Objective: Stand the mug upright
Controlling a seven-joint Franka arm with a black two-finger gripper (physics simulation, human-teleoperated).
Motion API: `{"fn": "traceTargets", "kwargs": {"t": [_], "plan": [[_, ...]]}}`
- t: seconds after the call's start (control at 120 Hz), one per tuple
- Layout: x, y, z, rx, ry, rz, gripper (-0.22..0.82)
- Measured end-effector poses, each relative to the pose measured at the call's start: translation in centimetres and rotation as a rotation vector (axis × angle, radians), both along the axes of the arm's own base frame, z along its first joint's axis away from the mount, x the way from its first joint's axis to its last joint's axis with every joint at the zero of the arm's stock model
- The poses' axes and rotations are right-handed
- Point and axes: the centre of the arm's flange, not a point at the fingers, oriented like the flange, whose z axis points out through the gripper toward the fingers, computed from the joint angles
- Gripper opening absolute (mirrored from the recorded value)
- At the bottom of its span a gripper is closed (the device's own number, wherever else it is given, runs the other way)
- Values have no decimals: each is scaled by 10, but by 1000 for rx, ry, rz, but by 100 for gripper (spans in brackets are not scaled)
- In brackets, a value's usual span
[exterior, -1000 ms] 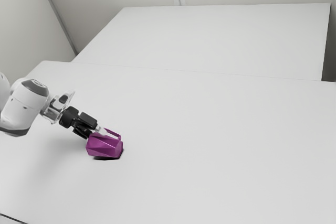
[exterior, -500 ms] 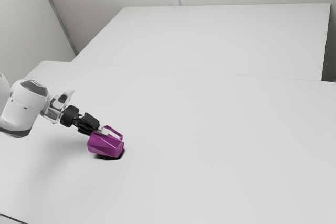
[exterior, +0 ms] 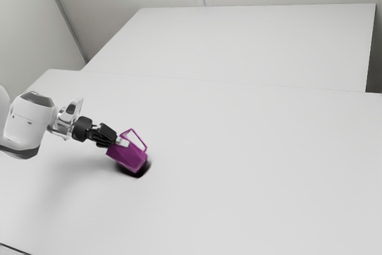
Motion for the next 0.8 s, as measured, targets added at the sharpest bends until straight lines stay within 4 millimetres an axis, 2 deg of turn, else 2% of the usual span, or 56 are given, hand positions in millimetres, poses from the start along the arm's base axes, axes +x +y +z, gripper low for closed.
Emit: {"fn": "traceTargets", "kwargs": {"t": [0.3,0.392,0.558,0.7,0.8], "plan": [[4,-6,23,-2,-37,-2,-18],[15,-13,41,42,-70,-10,-18],[35,-31,91,251,-126,-63,-18],[42,-38,108,478,-108,-85,-18],[45,-46,112,635,-61,-114,-18]]}}
